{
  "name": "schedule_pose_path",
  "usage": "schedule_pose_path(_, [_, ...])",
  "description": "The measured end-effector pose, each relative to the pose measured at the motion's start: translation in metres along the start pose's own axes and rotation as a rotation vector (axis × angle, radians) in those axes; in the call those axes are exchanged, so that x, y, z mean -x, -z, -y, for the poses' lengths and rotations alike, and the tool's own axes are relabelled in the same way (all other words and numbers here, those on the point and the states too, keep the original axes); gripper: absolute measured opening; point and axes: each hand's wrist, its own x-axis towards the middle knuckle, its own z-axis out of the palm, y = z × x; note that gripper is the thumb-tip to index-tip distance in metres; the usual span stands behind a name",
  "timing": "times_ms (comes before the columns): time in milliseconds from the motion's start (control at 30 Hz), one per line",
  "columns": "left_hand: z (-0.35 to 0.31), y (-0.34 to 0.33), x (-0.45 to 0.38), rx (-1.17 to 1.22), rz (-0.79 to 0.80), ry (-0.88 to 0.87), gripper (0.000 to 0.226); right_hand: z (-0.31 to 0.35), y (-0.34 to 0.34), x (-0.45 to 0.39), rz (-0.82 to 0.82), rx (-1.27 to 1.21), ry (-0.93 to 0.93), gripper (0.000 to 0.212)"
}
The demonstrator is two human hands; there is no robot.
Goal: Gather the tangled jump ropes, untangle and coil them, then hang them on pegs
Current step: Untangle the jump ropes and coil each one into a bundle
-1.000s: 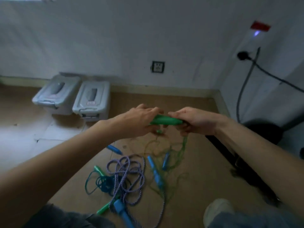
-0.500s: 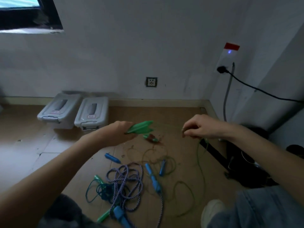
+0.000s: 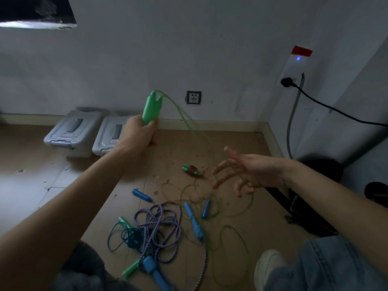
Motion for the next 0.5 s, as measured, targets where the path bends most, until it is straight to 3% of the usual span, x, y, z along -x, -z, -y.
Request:
schedule_pose_path(67, [-0.001,0.001,-0.002,0.174,-0.020,0.059,0.022,-0.005,0.002,-0.004,-0.126,0.114,0.033,0.048])
schedule_pose_path(133, [0.001,0.000,-0.001,0.171,-0.003,0.089,0.021,-0.009,0.003,-0.008,-0.288,0.171,0.133,0.020])
schedule_pose_path(200, [0.002,-0.001,0.000,0.173,0.004,0.114,0.018,-0.010,0.005,-0.008,-0.309,0.193,0.167,0.025])
schedule_pose_path(267, [0.001,-0.002,0.002,0.138,0.016,0.087,0.014,-0.011,0.004,-0.006,-0.257,0.515,0.018,0.022])
schedule_pose_path(300, [-0.001,-0.001,0.005,0.026,0.048,0.041,0.011,-0.013,0.005,-0.008,-0.259,0.737,-0.082,0.025])
schedule_pose_path(333, [-0.003,0.000,0.009,-0.157,0.117,-0.017,0.008,-0.014,0.005,-0.010,-0.285,0.943,-0.142,0.042])
schedule_pose_path(367, [-0.005,0.000,0.013,-0.363,0.217,-0.086,0.007,-0.011,0.003,-0.010,-0.335,0.988,-0.141,0.061])
schedule_pose_path(433, [-0.010,-0.006,0.024,-0.674,0.424,-0.236,0.007,0.001,-0.001,-0.008,-0.437,0.737,0.068,0.086])
schedule_pose_path(500, [-0.018,-0.014,0.035,-0.751,0.574,-0.352,0.008,0.012,-0.005,-0.009,-0.389,0.408,0.277,0.085])
